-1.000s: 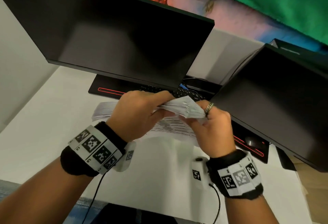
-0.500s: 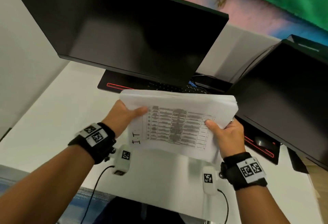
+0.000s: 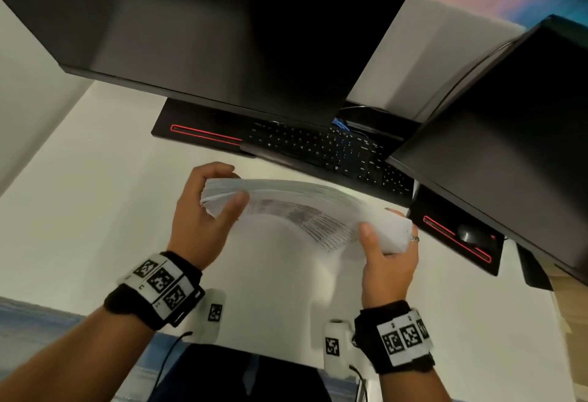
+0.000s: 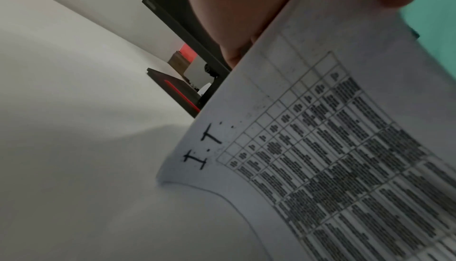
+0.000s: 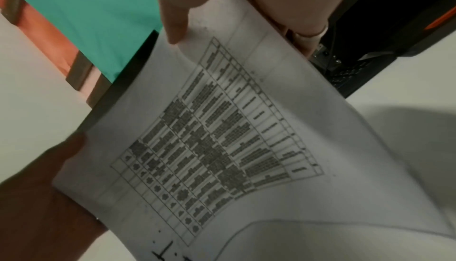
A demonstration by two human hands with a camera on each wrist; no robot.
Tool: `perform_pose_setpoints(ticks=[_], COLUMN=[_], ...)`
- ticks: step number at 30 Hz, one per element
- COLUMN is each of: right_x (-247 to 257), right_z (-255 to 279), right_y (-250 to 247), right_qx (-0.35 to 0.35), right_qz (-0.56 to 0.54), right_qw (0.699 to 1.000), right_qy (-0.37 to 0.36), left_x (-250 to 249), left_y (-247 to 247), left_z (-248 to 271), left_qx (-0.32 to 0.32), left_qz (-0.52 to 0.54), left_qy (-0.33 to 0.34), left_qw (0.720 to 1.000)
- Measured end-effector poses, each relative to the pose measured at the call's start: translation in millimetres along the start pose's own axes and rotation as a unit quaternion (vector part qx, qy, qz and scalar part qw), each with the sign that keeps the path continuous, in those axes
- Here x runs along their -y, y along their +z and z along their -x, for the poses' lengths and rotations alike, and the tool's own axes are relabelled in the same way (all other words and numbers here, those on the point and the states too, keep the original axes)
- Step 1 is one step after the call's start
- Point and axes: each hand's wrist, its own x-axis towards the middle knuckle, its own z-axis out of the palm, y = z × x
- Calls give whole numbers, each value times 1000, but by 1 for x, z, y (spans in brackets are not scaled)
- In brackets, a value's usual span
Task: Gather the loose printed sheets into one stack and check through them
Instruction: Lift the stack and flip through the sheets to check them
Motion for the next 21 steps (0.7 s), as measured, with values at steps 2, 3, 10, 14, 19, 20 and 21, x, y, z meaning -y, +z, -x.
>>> perform_pose_setpoints(ticks=[2,3,10,14,19,20,21], right_x=[5,7,13,19,17,18,17], right_z=[0,-1,-5,-5,-4,-4,-4], right_y=[1,3,5,7,8,8,8], right_qx=[-13,-26,-69,-78,-71,-75,-80], right_qz=[-17,-23,-48,-61,-44,-53,-62], right_qw=[1000,999,996,994,994,993,993], right_qy=[-20,-21,-38,-39,-68,-67,-67], left_x=[-3,-6,-11,-15,-14,-14,-13], left_y=[3,4,9,6,6,6,6], left_z=[-2,-4,-13,-18,-18,-19,-19], left_qx=[-26,-34,-56,-52,-50,-50,-48], left_qz=[22,23,51,59,53,55,58], left_qy=[12,16,7,-19,-31,-30,-30], left_qw=[999,999,997,997,997,997,997])
